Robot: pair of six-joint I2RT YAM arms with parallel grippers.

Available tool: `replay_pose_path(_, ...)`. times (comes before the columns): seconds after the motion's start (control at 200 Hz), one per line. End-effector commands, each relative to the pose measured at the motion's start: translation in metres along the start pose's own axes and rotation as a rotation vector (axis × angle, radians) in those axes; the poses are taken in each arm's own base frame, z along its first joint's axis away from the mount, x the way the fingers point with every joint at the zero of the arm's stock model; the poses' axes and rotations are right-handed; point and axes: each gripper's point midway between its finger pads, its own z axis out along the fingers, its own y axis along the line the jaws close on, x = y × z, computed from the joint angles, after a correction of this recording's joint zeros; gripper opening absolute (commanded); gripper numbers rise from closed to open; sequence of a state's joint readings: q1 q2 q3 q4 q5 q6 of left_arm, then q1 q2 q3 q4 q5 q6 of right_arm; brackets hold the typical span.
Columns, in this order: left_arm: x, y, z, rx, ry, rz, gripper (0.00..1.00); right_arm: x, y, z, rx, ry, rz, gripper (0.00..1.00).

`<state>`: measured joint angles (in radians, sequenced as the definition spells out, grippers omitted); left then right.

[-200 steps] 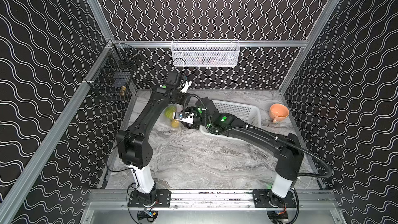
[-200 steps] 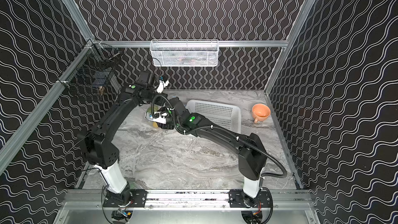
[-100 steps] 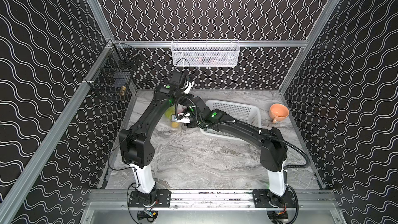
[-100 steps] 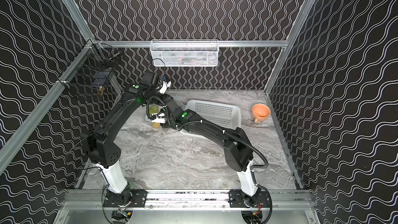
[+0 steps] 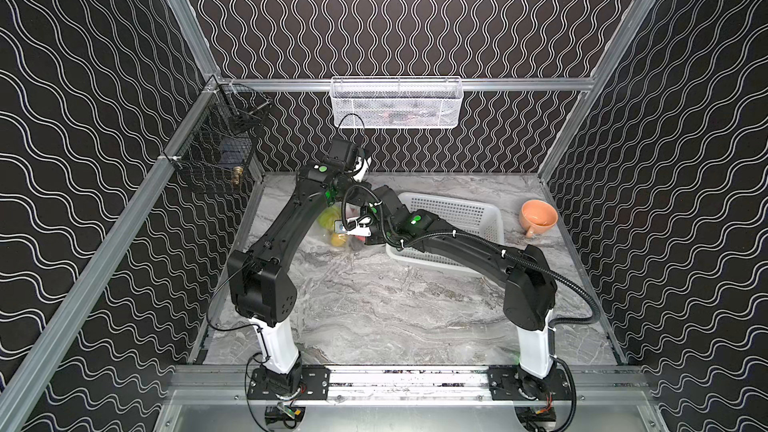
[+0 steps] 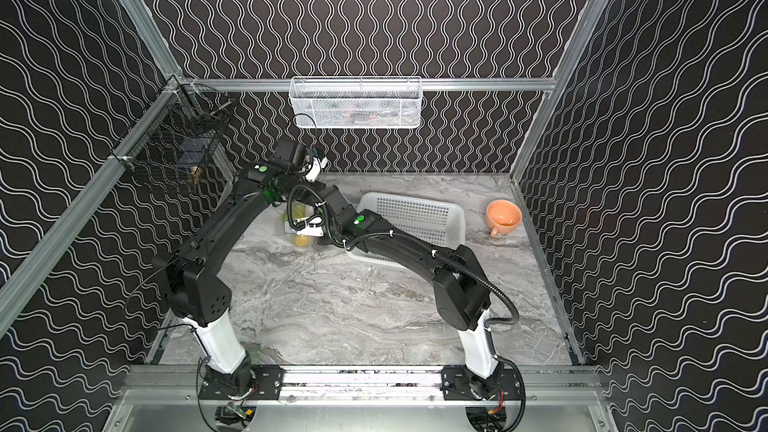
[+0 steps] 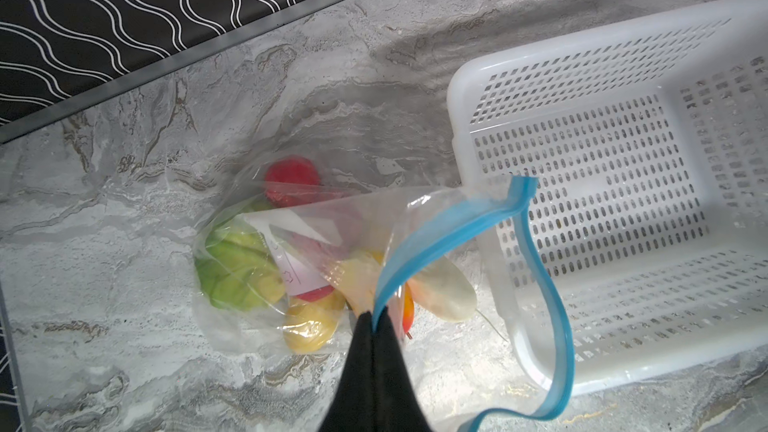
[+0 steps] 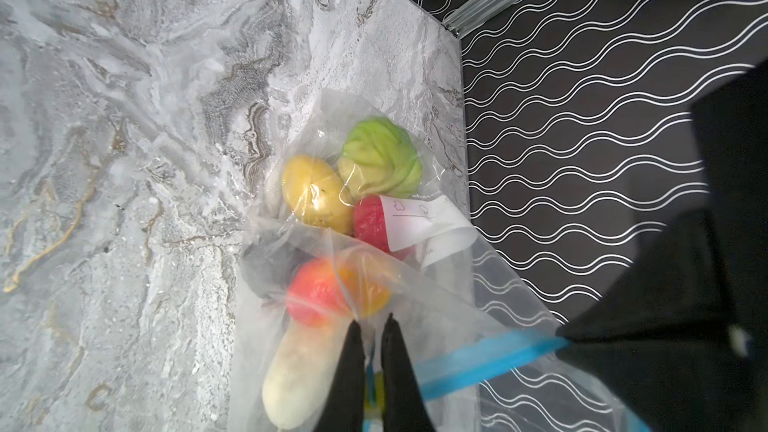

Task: Place the food in the zip-top bag and seal the zipper
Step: 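Pinch the bag's zipper edge with the right gripper while the left gripper holds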

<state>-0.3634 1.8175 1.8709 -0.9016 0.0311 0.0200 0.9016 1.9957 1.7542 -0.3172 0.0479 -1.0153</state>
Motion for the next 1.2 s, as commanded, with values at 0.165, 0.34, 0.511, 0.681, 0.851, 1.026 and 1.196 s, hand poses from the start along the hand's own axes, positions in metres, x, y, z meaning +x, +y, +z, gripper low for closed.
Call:
replay_pose_path(0.165, 0.002, -0.007, -0.004, 0.036, 0.014, 0.028, 0.28, -0.017, -0.018, -0.007, 0.051, -0.071, 0.029, 0.00)
replay_pose_path(0.34, -0.010, -0.005, -0.026, 0.020, 0.003, 0.116, 0.89, -0.030, -0.026, -0.016, 0.060, -0.128, 0.108, 0.00)
replay_pose_path(0.511, -0.028, 0.021, -0.065, -0.121, -0.066, 0.176, 0.99, -0.032, -0.021, -0.017, 0.052, -0.163, 0.183, 0.00)
replay_pose_path(0.681, -0.023, 0.061, -0.087, -0.244, -0.140, 0.100, 0.99, -0.031, -0.016, -0.011, 0.039, -0.173, 0.238, 0.00)
replay_pose_path(0.851, 0.003, 0.092, -0.101, -0.298, -0.141, 0.043, 0.99, -0.028, -0.012, -0.005, 0.033, -0.168, 0.275, 0.00)
replay_pose_path(1.026, 0.032, 0.077, -0.117, -0.213, -0.216, 0.130, 0.99, -0.025, -0.015, -0.005, 0.042, -0.140, 0.300, 0.00)
replay_pose_path(1.196, 0.067, 0.050, -0.108, -0.105, -0.220, 0.243, 0.99, -0.025, -0.015, -0.005, 0.028, -0.110, 0.322, 0.00)
